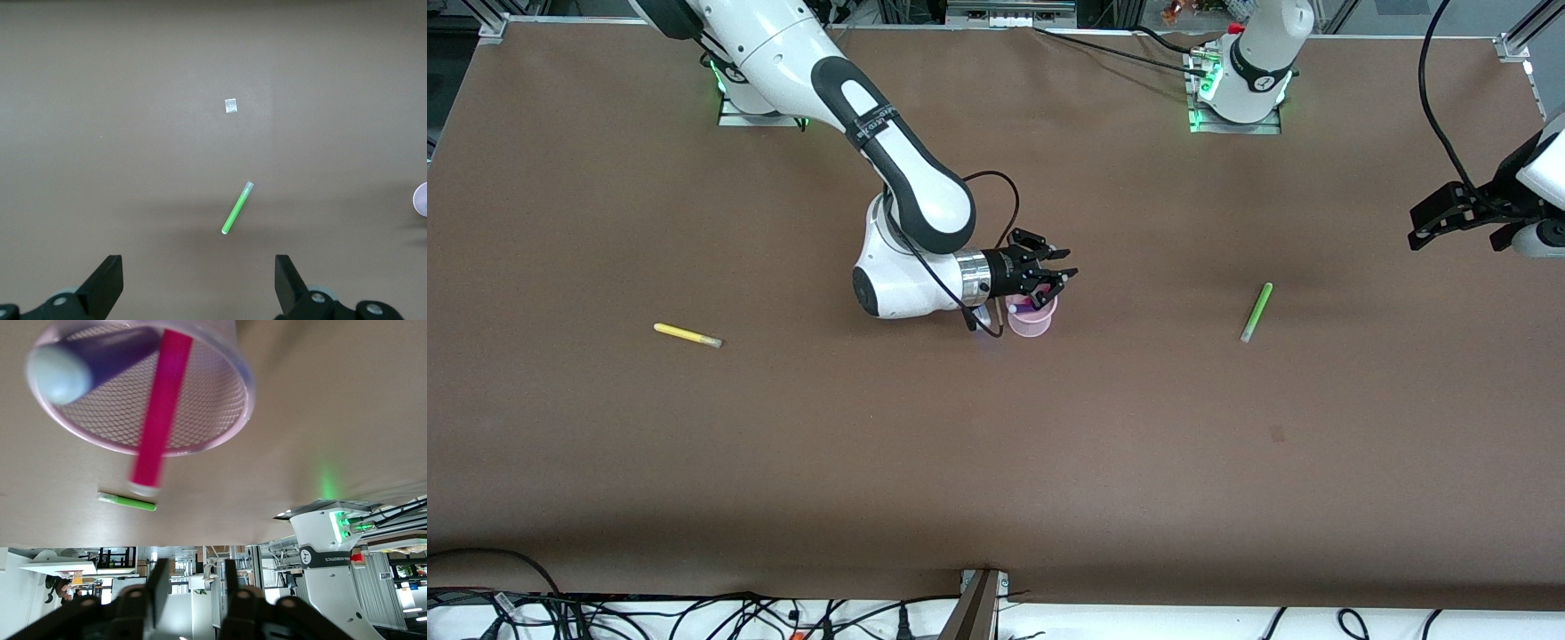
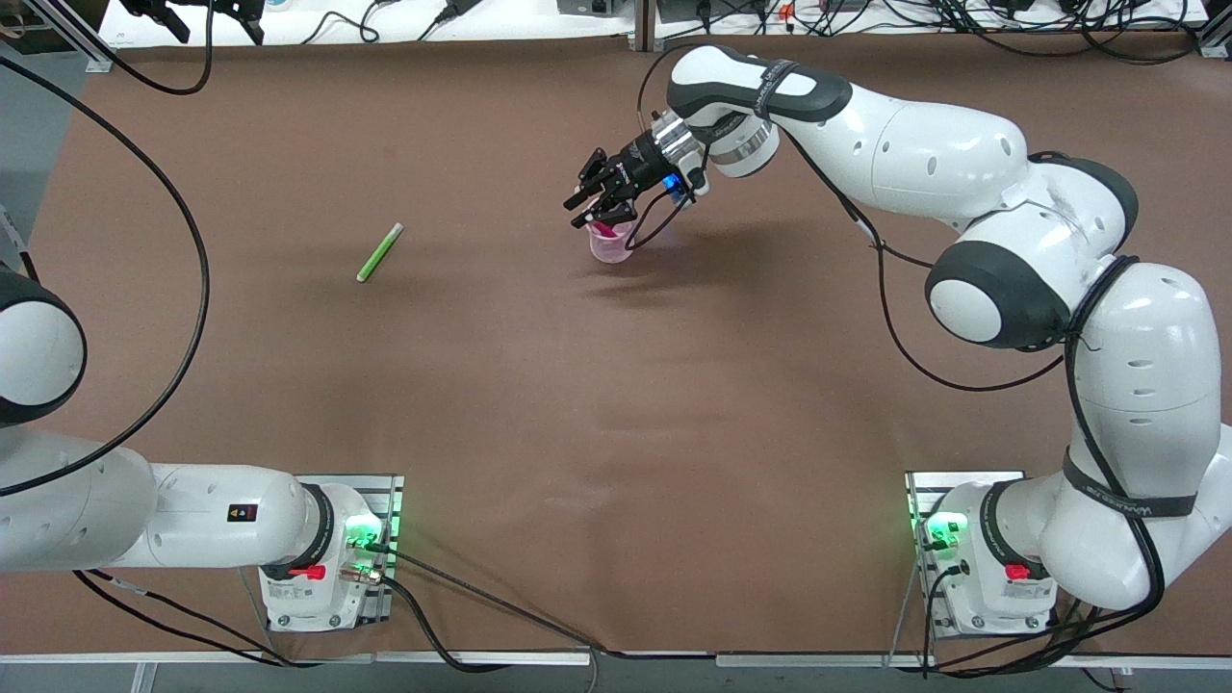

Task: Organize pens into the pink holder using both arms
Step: 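Lower the pink marker into the holder and open the right gripper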

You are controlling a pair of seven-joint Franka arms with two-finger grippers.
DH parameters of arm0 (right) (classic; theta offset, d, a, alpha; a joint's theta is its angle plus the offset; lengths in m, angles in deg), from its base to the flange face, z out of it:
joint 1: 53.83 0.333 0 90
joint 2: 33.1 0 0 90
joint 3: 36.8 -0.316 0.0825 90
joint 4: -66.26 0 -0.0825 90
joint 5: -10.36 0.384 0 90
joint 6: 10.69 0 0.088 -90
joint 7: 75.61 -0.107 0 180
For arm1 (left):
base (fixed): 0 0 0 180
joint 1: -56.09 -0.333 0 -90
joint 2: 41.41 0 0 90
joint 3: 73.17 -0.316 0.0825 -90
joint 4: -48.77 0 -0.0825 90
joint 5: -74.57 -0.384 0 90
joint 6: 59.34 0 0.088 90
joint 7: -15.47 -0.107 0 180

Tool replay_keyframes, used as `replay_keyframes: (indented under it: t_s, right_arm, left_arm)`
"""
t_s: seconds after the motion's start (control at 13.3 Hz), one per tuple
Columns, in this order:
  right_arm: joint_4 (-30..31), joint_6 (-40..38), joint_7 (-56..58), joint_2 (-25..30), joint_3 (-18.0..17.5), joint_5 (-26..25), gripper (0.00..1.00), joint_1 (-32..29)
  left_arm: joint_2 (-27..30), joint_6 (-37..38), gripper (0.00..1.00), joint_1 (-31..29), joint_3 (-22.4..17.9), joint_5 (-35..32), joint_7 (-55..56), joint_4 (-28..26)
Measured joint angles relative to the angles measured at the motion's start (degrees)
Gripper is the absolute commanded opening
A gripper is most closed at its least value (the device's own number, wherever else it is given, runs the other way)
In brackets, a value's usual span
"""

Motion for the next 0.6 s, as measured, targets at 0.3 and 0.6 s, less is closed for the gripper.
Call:
replay_keyframes:
  t_s: [0.3,0.6]
  right_arm:
    - [-0.6,0.1,3.9,0.3,0.9,-1.2,1.0,-0.5]
    - [-1.7,0.1,6.5,3.6,2.6,-16.1,1.0,-1.1]
  left_arm:
    - [-0.1,0.0,1.0,-0.1,0.0,0.0,0.0,0.0]
    - [-0.2,-0.1,1.0,-0.1,0.0,0.0,0.0,0.0]
